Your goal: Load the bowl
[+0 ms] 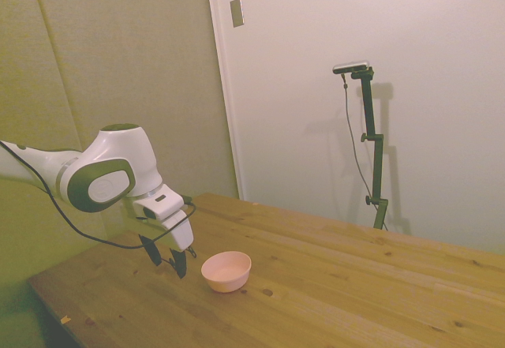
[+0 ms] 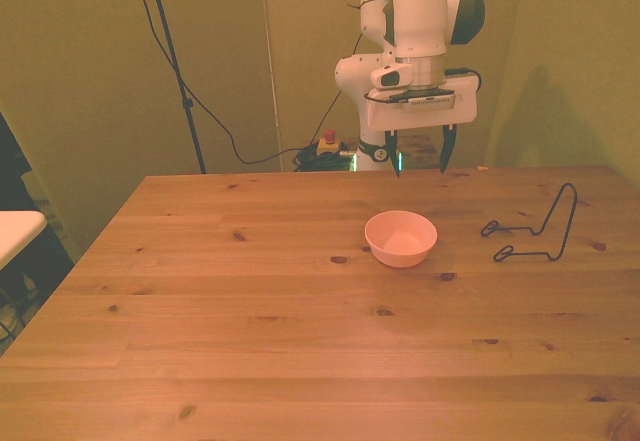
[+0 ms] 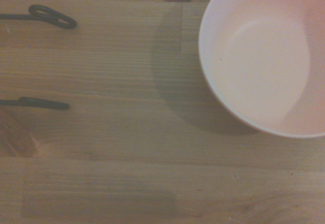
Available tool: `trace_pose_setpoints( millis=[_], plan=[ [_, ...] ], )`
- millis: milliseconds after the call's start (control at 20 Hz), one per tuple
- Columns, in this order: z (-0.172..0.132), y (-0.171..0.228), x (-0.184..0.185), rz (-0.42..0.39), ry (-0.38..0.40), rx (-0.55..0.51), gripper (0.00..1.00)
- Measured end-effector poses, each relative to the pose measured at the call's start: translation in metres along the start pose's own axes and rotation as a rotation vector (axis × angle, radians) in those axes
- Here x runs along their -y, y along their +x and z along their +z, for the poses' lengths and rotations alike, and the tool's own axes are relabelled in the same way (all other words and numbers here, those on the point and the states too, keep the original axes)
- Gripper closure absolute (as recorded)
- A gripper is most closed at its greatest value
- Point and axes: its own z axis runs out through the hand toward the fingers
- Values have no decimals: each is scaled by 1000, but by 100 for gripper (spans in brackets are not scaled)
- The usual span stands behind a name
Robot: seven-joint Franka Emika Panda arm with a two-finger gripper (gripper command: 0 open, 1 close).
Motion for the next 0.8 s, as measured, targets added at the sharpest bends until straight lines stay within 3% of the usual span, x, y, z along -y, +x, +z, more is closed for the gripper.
trace_pose_setpoints(
  millis=[250, 550, 800],
  plan=[
    [-1, 6, 6, 5, 10, -8, 0],
    [-5, 39, 39, 76, 24, -58, 0],
    [21, 63, 69, 133, -20, -70, 0]
  ],
)
